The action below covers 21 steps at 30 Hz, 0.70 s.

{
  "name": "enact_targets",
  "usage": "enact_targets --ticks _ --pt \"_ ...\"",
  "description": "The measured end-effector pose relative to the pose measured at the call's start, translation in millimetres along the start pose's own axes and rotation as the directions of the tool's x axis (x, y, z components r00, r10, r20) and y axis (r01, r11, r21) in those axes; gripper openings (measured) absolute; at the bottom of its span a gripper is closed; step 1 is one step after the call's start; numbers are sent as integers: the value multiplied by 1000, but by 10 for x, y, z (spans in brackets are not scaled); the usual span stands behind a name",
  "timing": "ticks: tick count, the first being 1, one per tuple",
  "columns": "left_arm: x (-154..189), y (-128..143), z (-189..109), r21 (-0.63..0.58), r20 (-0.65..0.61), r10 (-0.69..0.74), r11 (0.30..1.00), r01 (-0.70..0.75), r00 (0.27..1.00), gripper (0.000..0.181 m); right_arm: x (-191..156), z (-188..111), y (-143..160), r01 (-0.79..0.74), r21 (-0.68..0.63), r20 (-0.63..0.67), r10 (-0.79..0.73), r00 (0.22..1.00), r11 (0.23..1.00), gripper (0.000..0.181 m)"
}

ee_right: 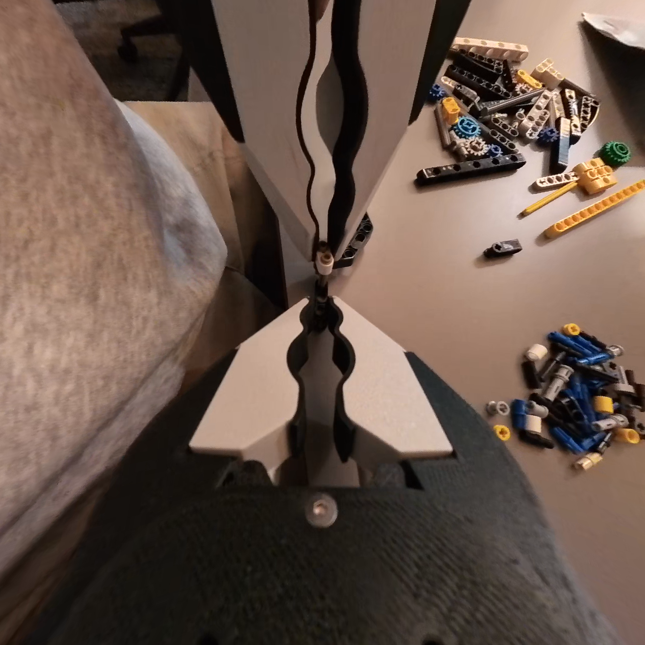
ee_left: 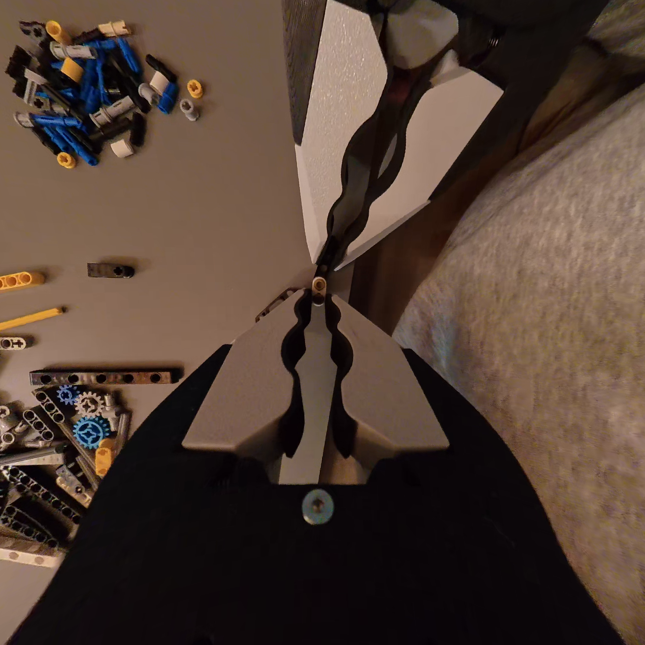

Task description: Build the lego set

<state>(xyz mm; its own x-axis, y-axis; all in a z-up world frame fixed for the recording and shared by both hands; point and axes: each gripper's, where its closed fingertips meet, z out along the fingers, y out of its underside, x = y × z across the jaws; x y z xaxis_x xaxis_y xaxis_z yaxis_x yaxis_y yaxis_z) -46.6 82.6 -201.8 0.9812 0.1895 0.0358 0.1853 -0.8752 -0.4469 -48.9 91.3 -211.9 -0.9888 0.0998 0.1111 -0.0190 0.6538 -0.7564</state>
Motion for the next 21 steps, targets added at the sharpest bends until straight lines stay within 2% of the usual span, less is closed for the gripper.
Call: enact_targets --ticks 21 --pt "3 -9 1 -138 24 22 990 -19 999 7 -61 15 -63 5 4 2 -5 1000 1000 5"
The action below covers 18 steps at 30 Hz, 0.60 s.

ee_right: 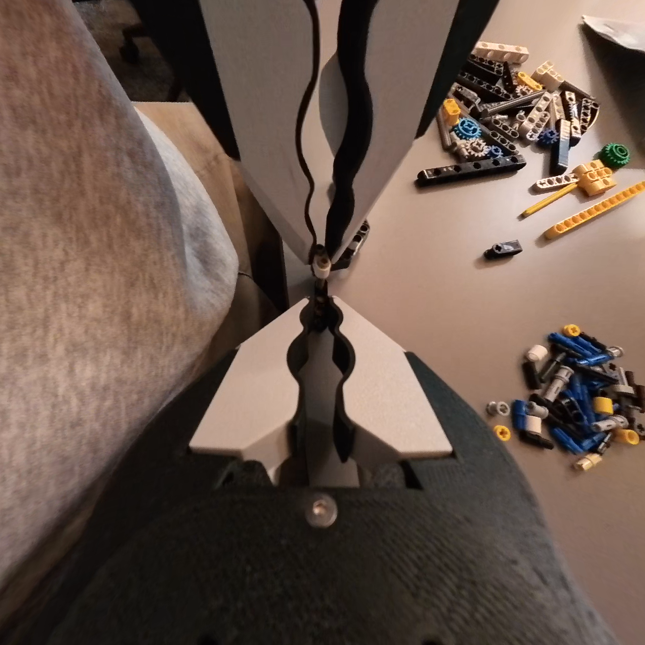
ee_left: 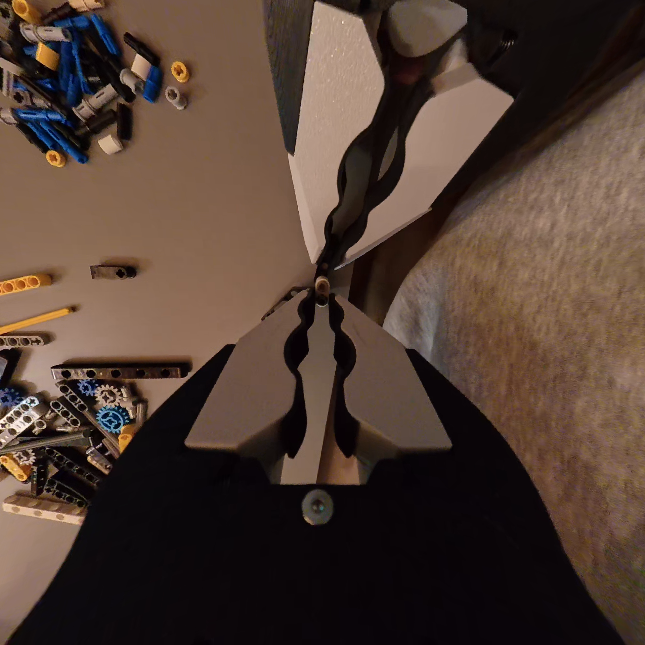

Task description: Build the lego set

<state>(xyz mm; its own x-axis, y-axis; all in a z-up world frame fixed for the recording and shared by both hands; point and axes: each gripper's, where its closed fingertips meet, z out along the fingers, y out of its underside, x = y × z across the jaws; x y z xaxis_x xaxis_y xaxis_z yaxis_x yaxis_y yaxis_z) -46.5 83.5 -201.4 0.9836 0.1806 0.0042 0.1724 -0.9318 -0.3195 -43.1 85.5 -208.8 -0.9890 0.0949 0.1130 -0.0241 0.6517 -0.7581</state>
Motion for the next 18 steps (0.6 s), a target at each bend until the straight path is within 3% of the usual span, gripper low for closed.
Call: enact_targets --ticks 18 --pt "-35 27 -15 -11 -19 -55 998 54 998 6 -105 -20 -107 1 -2 -4 -1 1000 1000 5"
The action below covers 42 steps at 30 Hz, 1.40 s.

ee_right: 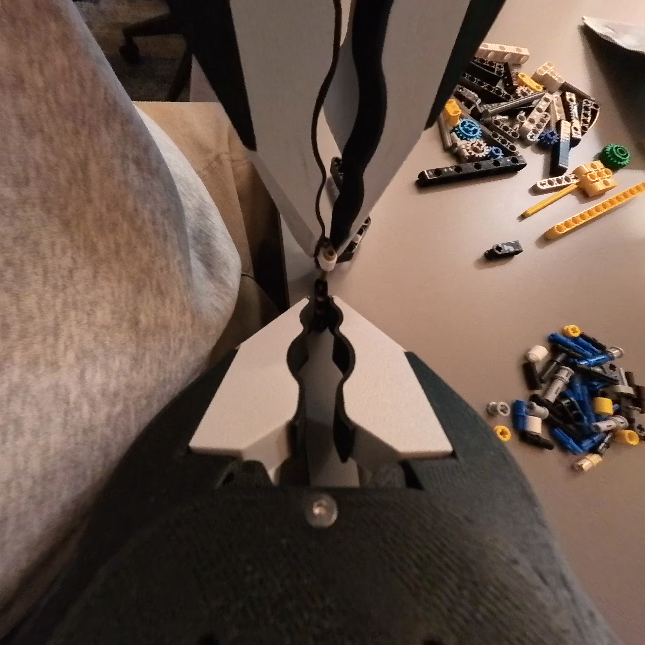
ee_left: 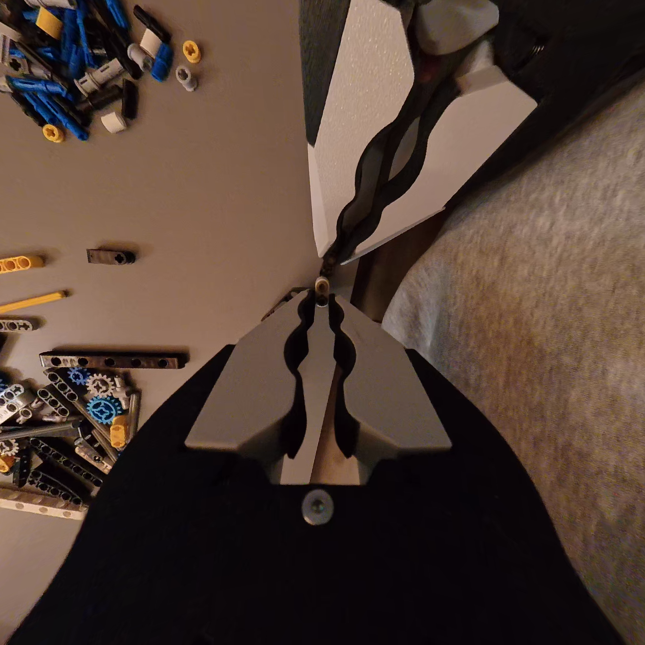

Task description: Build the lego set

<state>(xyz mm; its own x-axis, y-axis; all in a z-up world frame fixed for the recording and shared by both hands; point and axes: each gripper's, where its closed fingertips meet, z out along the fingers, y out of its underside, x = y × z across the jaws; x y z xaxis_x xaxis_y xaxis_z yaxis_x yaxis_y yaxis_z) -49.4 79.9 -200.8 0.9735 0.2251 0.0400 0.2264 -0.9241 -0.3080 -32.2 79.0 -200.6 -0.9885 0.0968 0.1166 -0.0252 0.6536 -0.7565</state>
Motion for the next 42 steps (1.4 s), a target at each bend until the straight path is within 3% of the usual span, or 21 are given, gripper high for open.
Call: enact_targets --ticks 29,42 --pt "23 0 9 -84 -3 39 996 -39 999 7 -21 11 -31 3 1 -1 -3 1000 1000 6" --pt "-105 124 -179 -9 34 -92 996 92 995 7 22 12 -3 2 1 -11 -2 1000 1000 6"
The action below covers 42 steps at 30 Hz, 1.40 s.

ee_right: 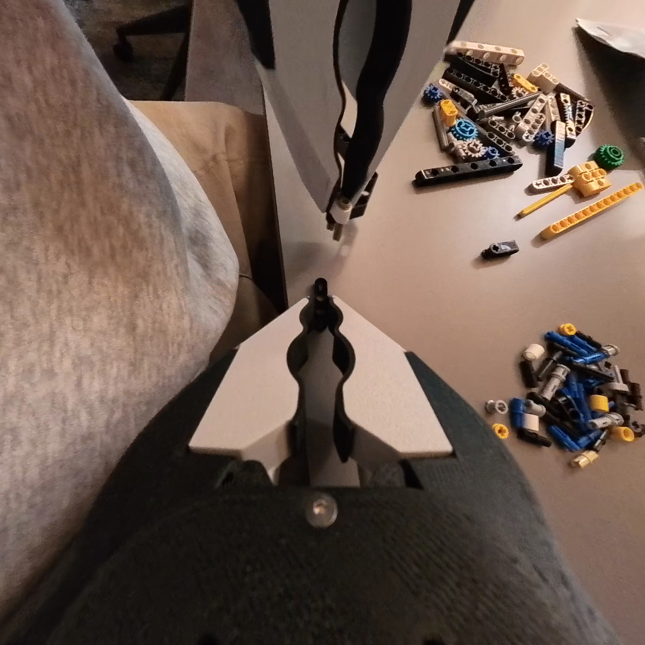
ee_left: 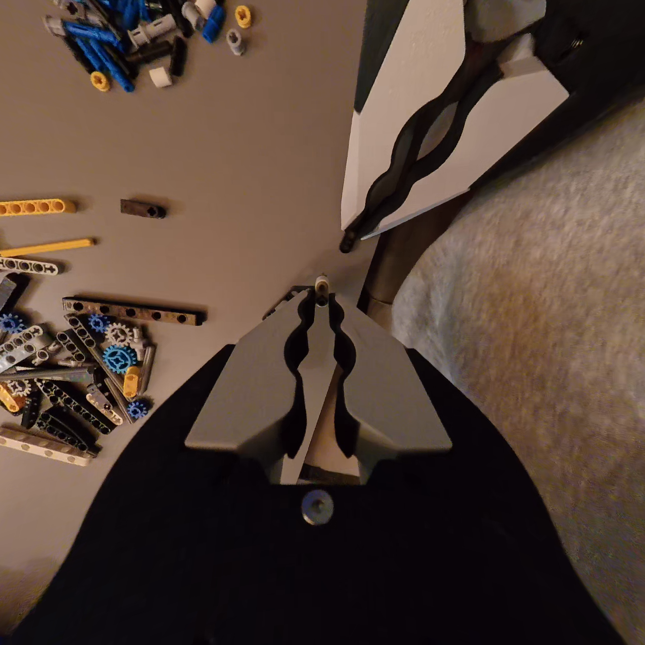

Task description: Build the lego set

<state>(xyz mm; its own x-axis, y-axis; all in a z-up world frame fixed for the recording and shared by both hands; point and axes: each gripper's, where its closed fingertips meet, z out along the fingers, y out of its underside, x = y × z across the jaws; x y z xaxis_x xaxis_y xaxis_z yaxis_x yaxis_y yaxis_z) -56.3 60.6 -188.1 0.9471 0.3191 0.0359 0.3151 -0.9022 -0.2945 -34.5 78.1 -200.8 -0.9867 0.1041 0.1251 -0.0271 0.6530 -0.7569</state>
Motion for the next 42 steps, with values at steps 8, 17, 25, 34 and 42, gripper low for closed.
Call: enact_targets --ticks 8,17,25,34,42 --pt "-63 -50 -86 105 33 -62 993 58 998 7 85 3 80 -17 -5 -28 17 999 1000 6" --pt "-80 -90 -184 208 52 -113 973 100 992 7 236 -66 78 -67 66 -30 69 997 996 16" --pt "-169 -157 -307 335 66 -190 929 158 980 7 441 -290 -88 -194 247 -30 208 978 949 27" --pt "11 -271 -212 326 77 -74 944 45 994 7 491 -589 -468 -303 515 92 300 949 802 29" --pt "35 -404 -264 393 69 -61 919 29 996 7 476 -541 -483 -273 505 58 283 957 819 26"
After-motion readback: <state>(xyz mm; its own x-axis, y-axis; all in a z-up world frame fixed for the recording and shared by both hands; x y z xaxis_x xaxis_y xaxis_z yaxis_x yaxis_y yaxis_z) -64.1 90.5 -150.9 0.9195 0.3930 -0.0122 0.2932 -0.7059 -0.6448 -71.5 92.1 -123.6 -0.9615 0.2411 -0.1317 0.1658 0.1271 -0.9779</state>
